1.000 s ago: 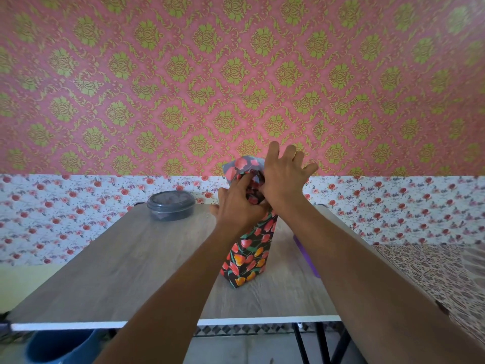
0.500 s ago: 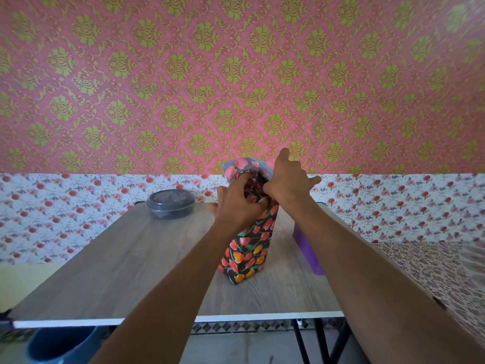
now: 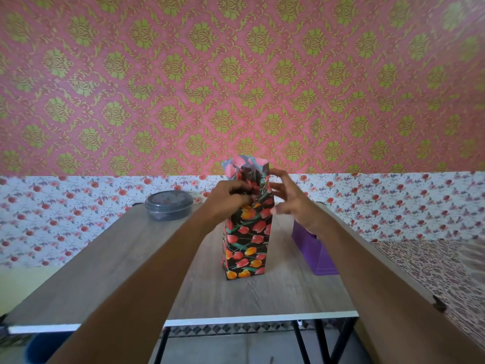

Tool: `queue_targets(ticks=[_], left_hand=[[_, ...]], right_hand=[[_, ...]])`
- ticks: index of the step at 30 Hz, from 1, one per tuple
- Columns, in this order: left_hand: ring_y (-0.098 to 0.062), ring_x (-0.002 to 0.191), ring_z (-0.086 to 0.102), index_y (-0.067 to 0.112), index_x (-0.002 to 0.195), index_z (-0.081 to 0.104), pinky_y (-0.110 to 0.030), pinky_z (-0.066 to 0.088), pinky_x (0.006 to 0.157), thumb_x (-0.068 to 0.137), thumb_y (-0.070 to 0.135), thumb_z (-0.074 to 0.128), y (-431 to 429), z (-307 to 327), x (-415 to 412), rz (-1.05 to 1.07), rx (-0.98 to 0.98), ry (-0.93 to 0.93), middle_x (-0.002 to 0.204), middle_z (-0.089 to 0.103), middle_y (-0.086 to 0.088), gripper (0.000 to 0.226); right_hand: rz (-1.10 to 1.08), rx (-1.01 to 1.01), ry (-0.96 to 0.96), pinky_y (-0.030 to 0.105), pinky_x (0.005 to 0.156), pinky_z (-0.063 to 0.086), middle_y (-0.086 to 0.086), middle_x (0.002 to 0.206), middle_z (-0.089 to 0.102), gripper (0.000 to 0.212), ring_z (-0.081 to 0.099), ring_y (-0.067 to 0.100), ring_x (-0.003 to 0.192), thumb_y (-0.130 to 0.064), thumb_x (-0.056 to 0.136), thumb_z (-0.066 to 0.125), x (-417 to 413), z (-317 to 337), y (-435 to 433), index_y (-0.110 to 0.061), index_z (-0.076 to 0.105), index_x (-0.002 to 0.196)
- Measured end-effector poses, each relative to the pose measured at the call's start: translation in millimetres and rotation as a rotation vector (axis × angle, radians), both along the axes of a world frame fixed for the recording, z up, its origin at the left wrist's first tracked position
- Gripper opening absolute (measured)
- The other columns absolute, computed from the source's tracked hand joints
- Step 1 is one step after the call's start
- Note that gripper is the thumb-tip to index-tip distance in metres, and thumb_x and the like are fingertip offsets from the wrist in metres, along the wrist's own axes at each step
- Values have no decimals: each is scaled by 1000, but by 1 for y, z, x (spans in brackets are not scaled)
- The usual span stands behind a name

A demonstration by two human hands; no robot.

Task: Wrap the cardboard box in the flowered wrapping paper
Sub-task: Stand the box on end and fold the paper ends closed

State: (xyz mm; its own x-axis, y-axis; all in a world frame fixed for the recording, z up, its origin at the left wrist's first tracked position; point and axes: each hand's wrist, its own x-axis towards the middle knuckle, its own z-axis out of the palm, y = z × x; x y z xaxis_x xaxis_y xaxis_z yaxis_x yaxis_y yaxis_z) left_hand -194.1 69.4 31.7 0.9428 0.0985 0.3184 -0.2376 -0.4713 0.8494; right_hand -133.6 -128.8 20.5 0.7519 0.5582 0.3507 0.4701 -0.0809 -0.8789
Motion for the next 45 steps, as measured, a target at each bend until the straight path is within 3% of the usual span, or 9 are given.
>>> queue_targets(ticks=[6,11,19,28,30,35,38,42,45], left_hand=[[-15,81,69,22,72,76,-24,49,66,84,0,66,-1,17,7,56,-132,44,75,75,5,27],[-18,79,64,10,76,72,-26,46,63,86,-6,53,0,30,12,75,-153,99,80,71,-4,27],[-20,70,59,-2,96,74,-26,45,58,95,6,56,-9,44,20,197,63,109,80,66,-11,20],[-27,87,66,5,92,62,-36,55,77,85,22,59,-19,66,23,251,-140,172,79,67,-9,18],[-20,85,61,8,111,54,-31,46,64,86,30,63,-20,63,23,232,-109,169,91,63,-7,35],[-19,76,56,1,121,58,-29,42,58,98,25,60,-18,62,30,316,16,122,90,60,-9,33],[-31,105,61,5,115,60,-40,53,85,99,19,56,-20,66,29,361,108,112,112,64,-18,22],[-24,67,57,4,87,59,-24,46,44,100,2,48,-25,80,30,297,183,51,77,57,-12,17],[-29,68,56,0,91,53,-33,47,54,100,4,48,-28,87,30,295,264,0,83,57,-18,11]], right_hand=[[-38,-120,-15,30,98,55,-3,131,63,108,62,12,123,-4,70,93,9,-29,24,-33,29,152],[-57,-57,-18,10,80,54,-12,128,63,107,63,-10,107,-13,68,96,20,-40,26,-37,31,150],[-64,-81,-103,34,100,54,-9,132,62,110,62,9,120,-22,68,96,24,-46,27,-38,26,151],[-84,-92,-142,41,98,57,-8,126,66,110,66,11,114,-27,64,98,26,-47,26,-48,27,145],[-87,-90,-146,42,97,58,-9,124,67,109,67,10,112,-28,62,98,27,-48,27,-52,27,142],[-78,-82,-167,34,92,60,-11,121,70,106,69,6,109,-26,63,97,29,-49,29,-54,30,139],[-78,-74,-185,26,87,59,-12,117,71,103,69,4,108,-25,64,97,29,-50,30,-49,31,140],[-92,-68,-181,12,77,56,-21,112,71,104,68,-2,106,-26,63,97,30,-51,31,-51,30,138],[-105,-64,-162,16,80,56,-14,114,72,106,69,-2,105,-32,58,98,30,-52,31,-57,30,135]])
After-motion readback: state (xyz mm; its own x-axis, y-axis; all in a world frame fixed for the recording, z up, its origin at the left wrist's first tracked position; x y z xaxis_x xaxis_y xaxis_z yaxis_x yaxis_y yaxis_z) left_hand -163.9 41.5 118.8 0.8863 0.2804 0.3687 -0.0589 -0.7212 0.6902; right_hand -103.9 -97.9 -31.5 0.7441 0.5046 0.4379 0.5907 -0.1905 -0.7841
